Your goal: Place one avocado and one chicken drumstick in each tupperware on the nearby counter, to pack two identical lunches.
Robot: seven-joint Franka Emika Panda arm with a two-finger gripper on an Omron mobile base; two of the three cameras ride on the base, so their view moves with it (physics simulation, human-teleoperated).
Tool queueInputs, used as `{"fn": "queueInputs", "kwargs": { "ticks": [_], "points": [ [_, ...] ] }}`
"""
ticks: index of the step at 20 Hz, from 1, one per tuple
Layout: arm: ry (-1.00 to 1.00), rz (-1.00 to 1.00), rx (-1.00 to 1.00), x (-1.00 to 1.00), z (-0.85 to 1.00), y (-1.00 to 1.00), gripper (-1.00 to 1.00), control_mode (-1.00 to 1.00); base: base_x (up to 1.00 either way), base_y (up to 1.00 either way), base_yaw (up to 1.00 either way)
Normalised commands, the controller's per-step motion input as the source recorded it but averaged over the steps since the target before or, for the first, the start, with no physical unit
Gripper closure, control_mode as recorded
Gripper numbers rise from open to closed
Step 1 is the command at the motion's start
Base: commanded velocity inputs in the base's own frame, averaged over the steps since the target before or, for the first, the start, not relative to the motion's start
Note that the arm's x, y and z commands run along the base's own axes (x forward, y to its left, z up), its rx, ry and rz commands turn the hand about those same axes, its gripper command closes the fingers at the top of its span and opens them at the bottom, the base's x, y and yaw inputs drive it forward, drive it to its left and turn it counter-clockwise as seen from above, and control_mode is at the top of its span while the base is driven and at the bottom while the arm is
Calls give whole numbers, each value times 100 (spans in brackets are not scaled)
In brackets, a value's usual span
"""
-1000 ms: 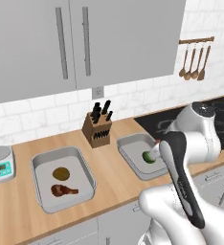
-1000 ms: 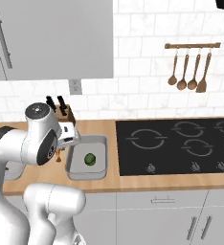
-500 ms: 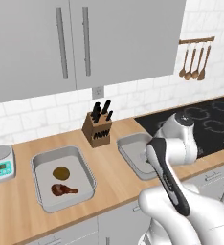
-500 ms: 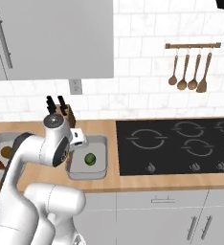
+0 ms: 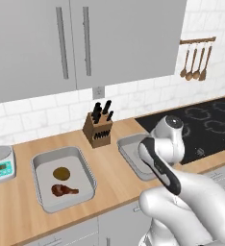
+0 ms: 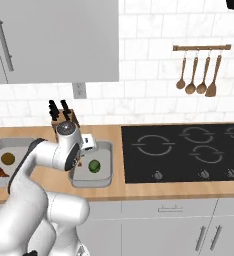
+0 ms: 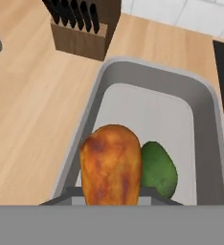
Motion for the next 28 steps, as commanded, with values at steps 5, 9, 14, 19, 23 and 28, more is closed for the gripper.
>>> {"fn": "queueInputs", "kwargs": {
  "ticks": [5, 9, 14, 19, 23, 28],
  "points": [
    [0, 0, 0, 46, -37, 0, 100, -100, 0, 0, 0],
    [0, 0, 0, 10, -37, 5, 100, -100, 0, 0, 0],
    [0, 0, 0, 7, -35, 17, 100, -100, 0, 0, 0],
    [-2, 0, 0, 8, -20, 2, -100, -100, 0, 0, 0],
    [-7, 0, 0, 37, -39, 0, -100, -100, 0, 0, 0],
    [-4, 0, 0, 11, 20, 4, -100, -100, 0, 0, 0]
  ]
}}
